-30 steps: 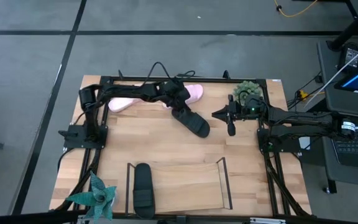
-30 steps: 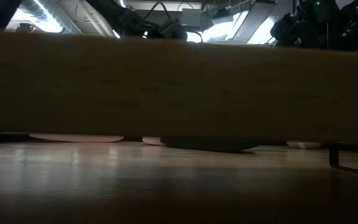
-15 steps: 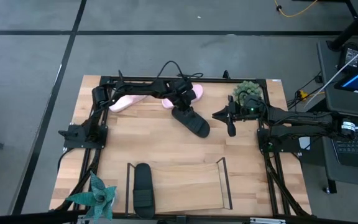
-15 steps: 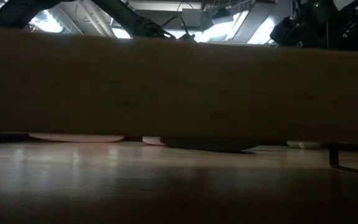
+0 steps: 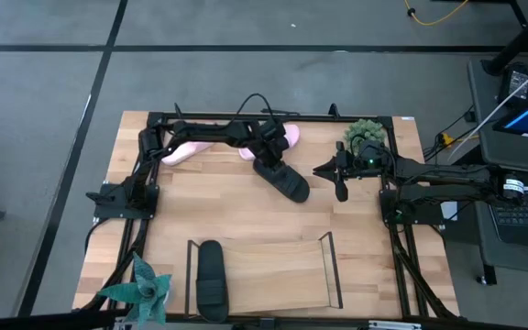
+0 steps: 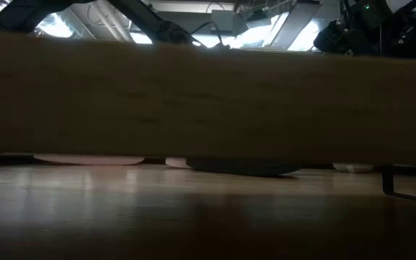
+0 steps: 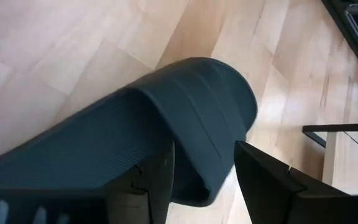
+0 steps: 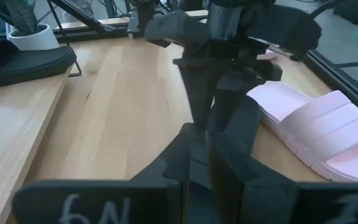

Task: Pick and place slides into the shelf
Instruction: Put the black slide on the shelf

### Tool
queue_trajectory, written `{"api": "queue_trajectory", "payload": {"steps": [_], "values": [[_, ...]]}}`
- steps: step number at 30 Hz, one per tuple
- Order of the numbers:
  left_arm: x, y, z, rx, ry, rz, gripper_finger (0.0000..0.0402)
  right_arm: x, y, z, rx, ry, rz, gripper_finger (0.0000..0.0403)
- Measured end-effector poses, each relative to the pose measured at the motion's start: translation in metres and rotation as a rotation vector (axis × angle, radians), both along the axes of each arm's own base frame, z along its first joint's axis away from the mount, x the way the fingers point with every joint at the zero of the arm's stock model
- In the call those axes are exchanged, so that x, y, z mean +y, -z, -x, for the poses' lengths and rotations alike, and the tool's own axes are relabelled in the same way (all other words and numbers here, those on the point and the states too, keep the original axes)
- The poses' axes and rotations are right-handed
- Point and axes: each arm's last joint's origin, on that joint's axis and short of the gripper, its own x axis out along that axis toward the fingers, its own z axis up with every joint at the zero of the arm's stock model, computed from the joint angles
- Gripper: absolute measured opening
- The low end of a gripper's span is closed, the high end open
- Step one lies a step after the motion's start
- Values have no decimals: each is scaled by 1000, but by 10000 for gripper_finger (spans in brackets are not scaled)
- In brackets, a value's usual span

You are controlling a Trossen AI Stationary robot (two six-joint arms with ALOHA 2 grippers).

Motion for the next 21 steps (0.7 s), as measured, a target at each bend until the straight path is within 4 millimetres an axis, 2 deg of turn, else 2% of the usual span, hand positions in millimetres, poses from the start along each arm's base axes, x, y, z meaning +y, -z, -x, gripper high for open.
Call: {"api": "queue_trajectory", "payload": {"steps": [7, 21], "values": [[-10, 20, -8, 33, 24, 17, 158, 0, 1, 0, 6, 0, -2, 53], [-9, 17, -12, -17, 27, -9, 158, 0, 3, 1, 26, 0, -10, 53]]}}
